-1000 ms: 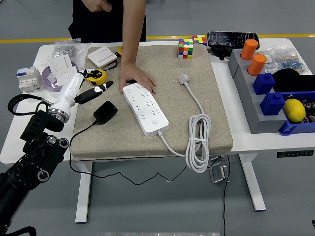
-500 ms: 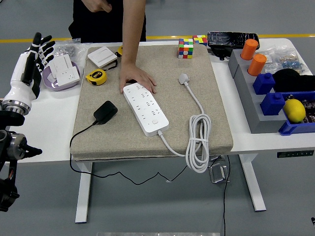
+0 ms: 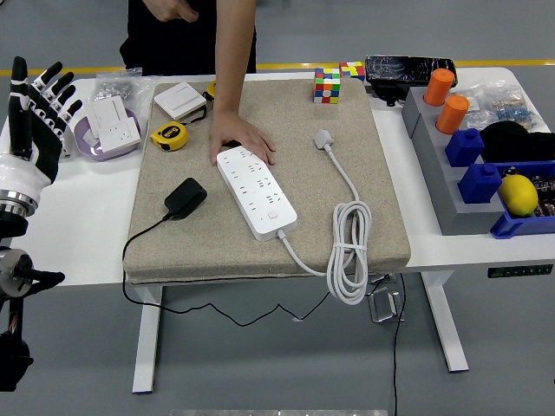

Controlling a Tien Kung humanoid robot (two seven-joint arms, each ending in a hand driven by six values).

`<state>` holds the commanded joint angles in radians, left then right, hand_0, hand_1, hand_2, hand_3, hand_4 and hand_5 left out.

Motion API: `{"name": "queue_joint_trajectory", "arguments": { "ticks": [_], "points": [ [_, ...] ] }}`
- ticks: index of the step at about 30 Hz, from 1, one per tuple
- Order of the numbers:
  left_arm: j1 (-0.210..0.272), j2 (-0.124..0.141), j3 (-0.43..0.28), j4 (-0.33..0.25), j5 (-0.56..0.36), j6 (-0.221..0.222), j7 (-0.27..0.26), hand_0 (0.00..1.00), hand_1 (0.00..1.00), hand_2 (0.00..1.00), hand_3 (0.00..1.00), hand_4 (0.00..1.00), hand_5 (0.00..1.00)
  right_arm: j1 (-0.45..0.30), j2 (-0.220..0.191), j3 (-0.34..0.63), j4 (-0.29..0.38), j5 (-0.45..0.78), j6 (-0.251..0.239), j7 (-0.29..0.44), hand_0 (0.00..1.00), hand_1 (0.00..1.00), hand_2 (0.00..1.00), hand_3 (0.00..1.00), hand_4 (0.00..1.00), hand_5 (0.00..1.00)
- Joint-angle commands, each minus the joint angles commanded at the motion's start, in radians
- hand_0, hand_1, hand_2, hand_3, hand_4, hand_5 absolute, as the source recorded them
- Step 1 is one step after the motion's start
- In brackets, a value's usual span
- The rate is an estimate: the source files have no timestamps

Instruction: Pick up the plug,place it near the board,insert it into the board,press the button

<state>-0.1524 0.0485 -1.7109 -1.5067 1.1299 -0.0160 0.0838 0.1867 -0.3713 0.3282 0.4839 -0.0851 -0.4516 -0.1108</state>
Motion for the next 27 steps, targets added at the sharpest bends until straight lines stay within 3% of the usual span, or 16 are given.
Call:
{"name": "queue_joint_trajectory", "arguments": {
  "ticks": [11,27],
  "points": [
    [0.019,-0.004,-0.014,-0.007,0.074,-0.021,0.03,0.857,0.91,0.875,0.893,0.998,0.998,-0.009,0.006,0.002,-0.001,-0.004,0.001,-0.001,0.857,0.8,0.766,0.787,0.998,0.977],
    [0.023,-0.011,-0.02,-0.014,0.093,-0.029,0.04,0.839,0.893,0.858,0.873,0.998,0.998,-0.011,0.001,0.001,0.0,-0.003,0.002,0.0,0.859,0.802,0.767,0.788,0.998,0.98]
  ]
}}
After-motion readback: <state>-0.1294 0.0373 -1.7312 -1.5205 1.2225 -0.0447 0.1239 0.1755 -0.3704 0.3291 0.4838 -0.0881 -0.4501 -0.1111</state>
